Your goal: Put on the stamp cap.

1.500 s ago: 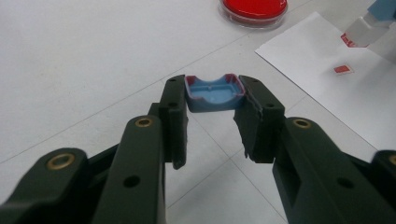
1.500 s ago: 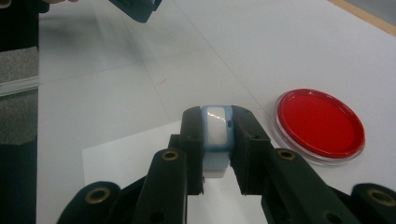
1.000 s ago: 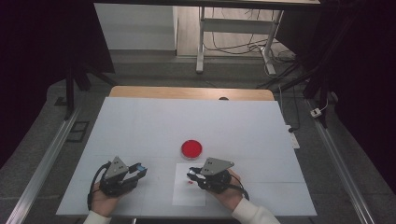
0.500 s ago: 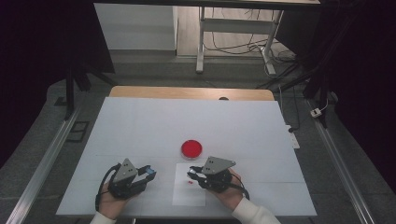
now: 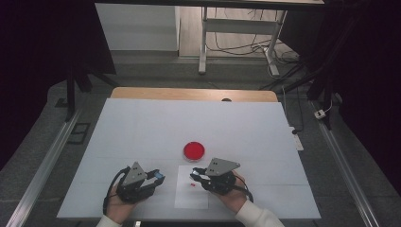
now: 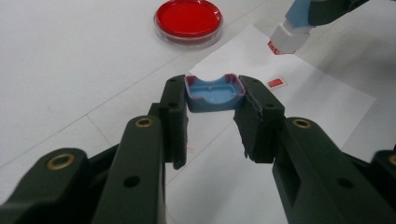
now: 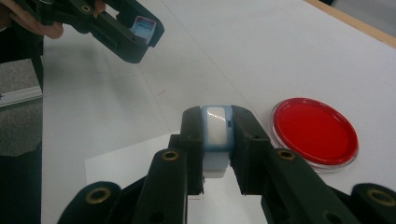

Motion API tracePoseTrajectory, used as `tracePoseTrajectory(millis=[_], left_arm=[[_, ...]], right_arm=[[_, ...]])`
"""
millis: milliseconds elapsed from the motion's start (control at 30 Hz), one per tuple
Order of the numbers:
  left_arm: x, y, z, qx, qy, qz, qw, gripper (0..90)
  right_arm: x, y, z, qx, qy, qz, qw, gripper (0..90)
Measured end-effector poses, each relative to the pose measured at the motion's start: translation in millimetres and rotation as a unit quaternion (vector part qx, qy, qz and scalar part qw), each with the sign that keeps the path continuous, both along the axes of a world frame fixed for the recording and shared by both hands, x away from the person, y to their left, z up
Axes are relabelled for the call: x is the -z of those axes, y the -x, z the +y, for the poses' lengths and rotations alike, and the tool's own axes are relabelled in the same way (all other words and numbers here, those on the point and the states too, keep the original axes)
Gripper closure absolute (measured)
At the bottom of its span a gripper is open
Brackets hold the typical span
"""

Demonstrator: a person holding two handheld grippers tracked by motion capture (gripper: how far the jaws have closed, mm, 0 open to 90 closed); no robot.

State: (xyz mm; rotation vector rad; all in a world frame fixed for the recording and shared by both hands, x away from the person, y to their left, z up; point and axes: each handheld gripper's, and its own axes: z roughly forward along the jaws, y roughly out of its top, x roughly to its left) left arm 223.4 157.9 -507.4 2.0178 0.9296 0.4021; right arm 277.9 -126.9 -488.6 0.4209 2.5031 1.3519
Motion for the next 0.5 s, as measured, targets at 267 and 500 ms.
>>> tracePoseTrajectory(millis=[267, 500], left_arm=[[1.5, -1.7, -12.3, 0.012, -0.003, 0.002, 0.9999, 64.5], [2.9, -3.0, -23.4, 0.021, -0.008, 0.002, 0.9997, 64.5]], right_arm=[[-1.8, -0.1, -0.9, 0.000, -0.003, -0.001, 1.0000, 75.3], [-2.2, 0.4, -1.3, 0.001, -0.009, -0.002, 1.0000, 75.3]])
